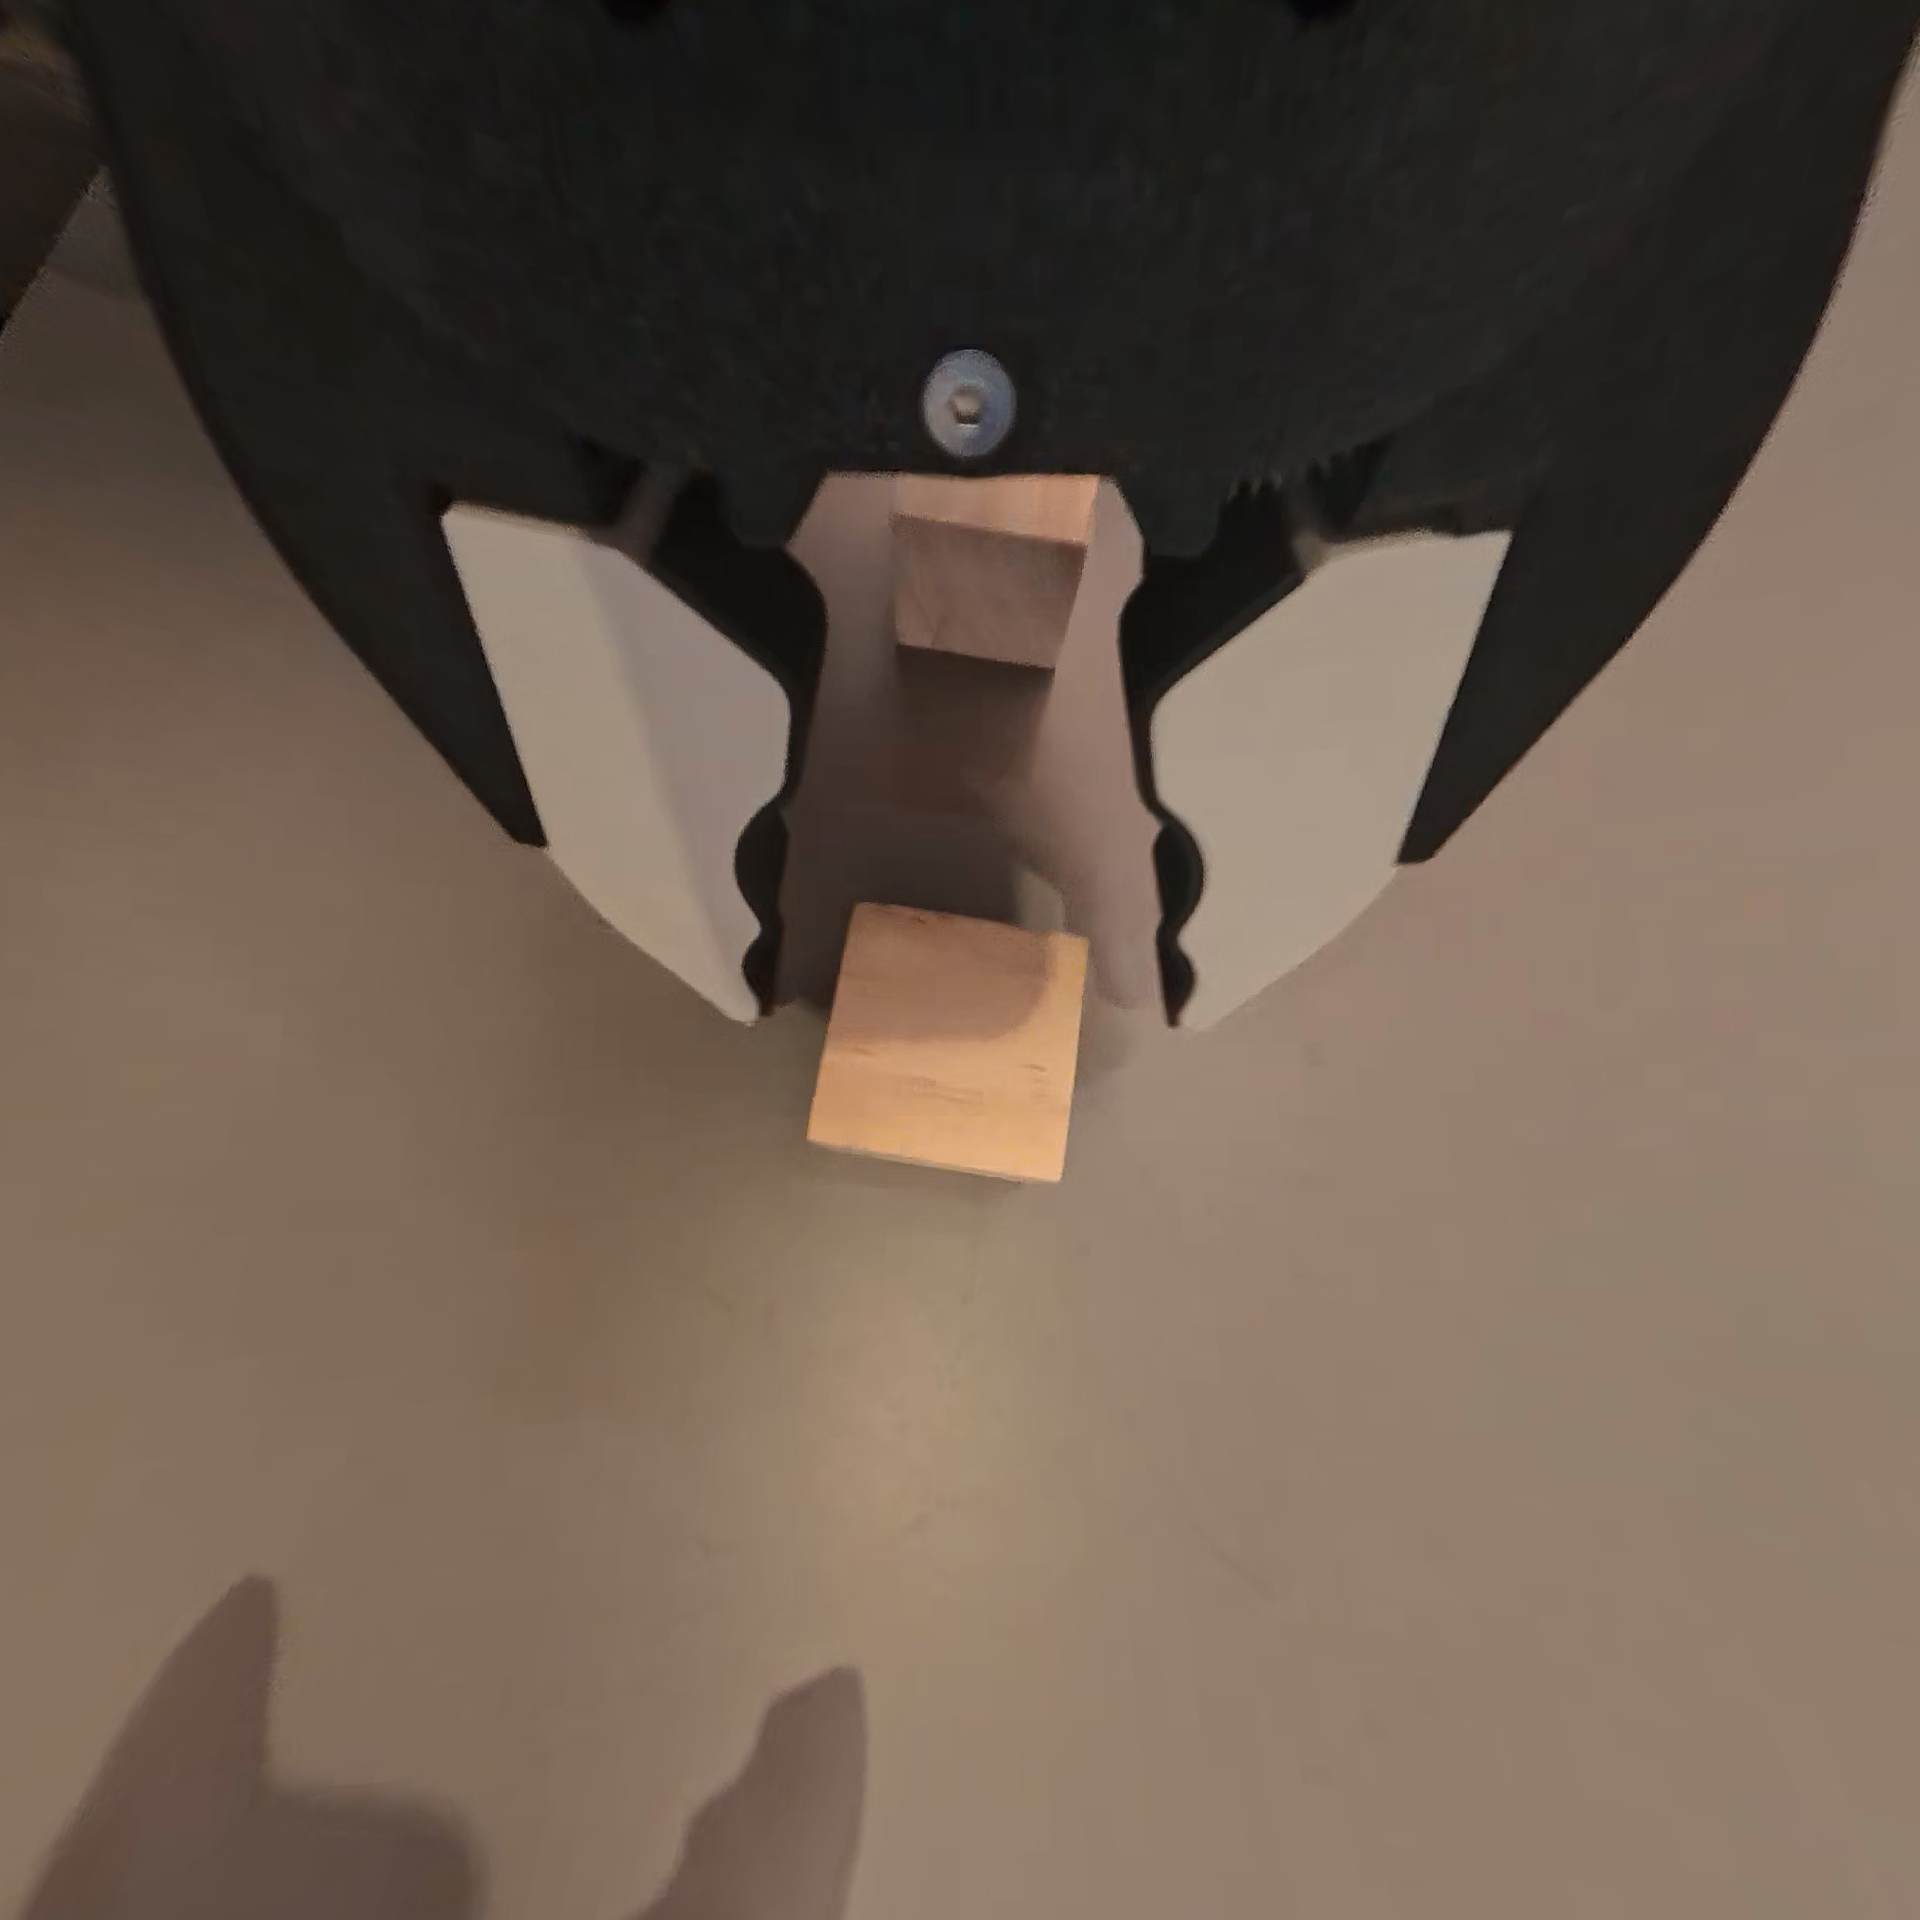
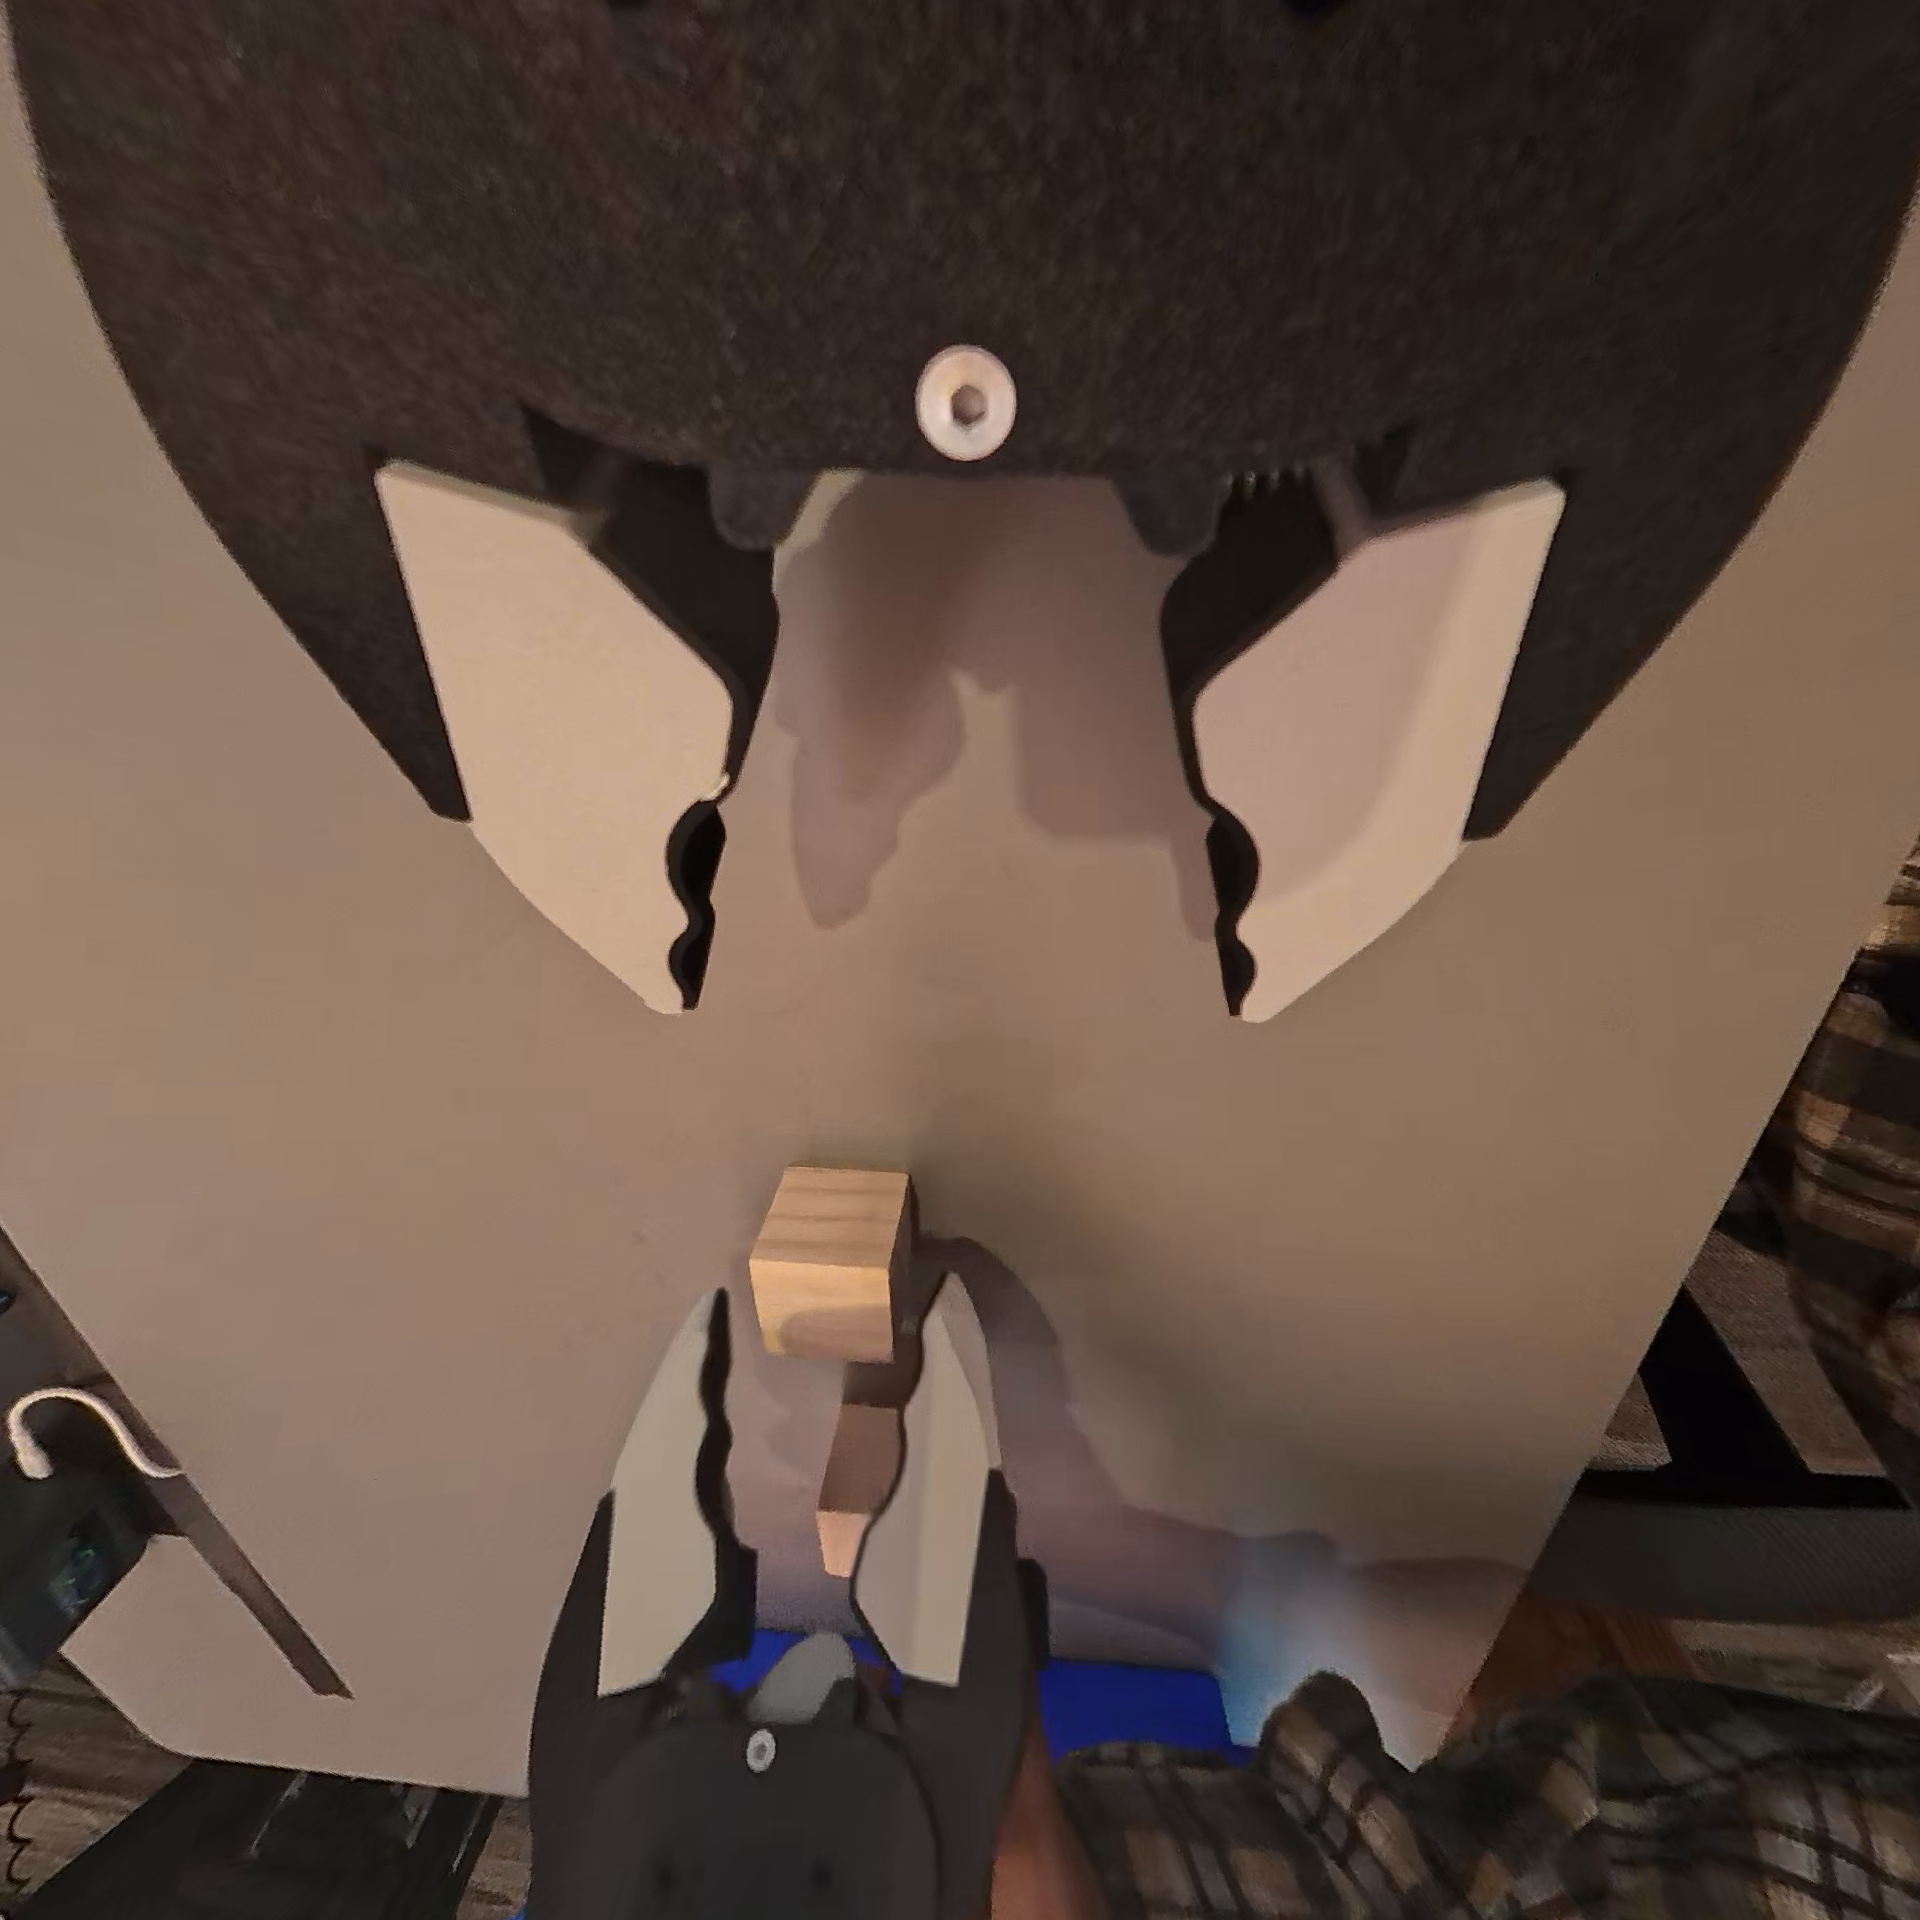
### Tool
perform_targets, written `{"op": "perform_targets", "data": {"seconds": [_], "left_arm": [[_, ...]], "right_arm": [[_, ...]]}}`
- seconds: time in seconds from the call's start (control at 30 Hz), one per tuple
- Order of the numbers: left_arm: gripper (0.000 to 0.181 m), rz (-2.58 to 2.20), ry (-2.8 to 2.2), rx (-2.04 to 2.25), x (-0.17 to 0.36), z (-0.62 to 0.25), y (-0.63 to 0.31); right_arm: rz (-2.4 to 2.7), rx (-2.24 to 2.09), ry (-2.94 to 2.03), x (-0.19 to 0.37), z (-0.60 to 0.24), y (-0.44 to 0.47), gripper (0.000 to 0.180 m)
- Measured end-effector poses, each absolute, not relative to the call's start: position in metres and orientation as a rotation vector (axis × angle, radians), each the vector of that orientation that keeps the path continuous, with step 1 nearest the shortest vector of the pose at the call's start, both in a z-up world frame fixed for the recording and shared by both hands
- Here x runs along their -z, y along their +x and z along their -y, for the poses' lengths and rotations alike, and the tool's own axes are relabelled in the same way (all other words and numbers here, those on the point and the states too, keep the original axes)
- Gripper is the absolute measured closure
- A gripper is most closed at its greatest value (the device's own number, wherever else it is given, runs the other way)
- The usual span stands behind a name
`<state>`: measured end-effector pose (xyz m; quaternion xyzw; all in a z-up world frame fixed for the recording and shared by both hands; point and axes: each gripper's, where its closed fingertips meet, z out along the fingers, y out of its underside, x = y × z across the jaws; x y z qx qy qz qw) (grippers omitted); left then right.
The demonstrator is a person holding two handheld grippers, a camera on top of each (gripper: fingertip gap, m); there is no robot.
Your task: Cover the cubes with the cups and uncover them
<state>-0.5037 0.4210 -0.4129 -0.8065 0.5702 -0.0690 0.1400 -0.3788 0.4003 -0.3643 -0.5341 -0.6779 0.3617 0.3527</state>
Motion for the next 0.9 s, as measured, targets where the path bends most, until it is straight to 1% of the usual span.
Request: {"op": "perform_targets", "data": {"seconds": [0.07, 0.17, 0.23, 0.37, 0.5, 0.73, 0.9], "left_arm": [[0.135, -1.662, -2.344, 0.226, 0.417, -0.421, -0.501], [0.136, -1.615, -2.350, 0.224, 0.409, -0.428, -0.497], [0.136, -1.584, -2.314, 0.290, 0.392, -0.427, -0.484], [0.136, -1.578, -2.222, 0.360, 0.353, -0.419, -0.451], [0.136, -1.594, -2.151, 0.346, 0.329, -0.414, -0.421], [0.136, -1.613, -2.095, 0.378, 0.315, -0.406, -0.389], [0.136, -1.617, -2.090, 0.394, 0.311, -0.404, -0.380]], "right_arm": [[1.745, -0.927, -1.384, 0.365, -0.402, -0.380, 0.088], [1.702, -0.907, -1.410, 0.367, -0.409, -0.383, 0.088], [1.668, -0.901, -1.413, 0.365, -0.415, -0.383, 0.089], [1.578, -0.990, -1.367, 0.347, -0.416, -0.384, 0.097], [1.523, -1.078, -1.330, 0.332, -0.411, -0.384, 0.100], [1.495, -1.129, -1.332, 0.326, -0.409, -0.384, 0.103], [1.492, -1.137, -1.349, 0.326, -0.409, -0.384, 0.119]]}}
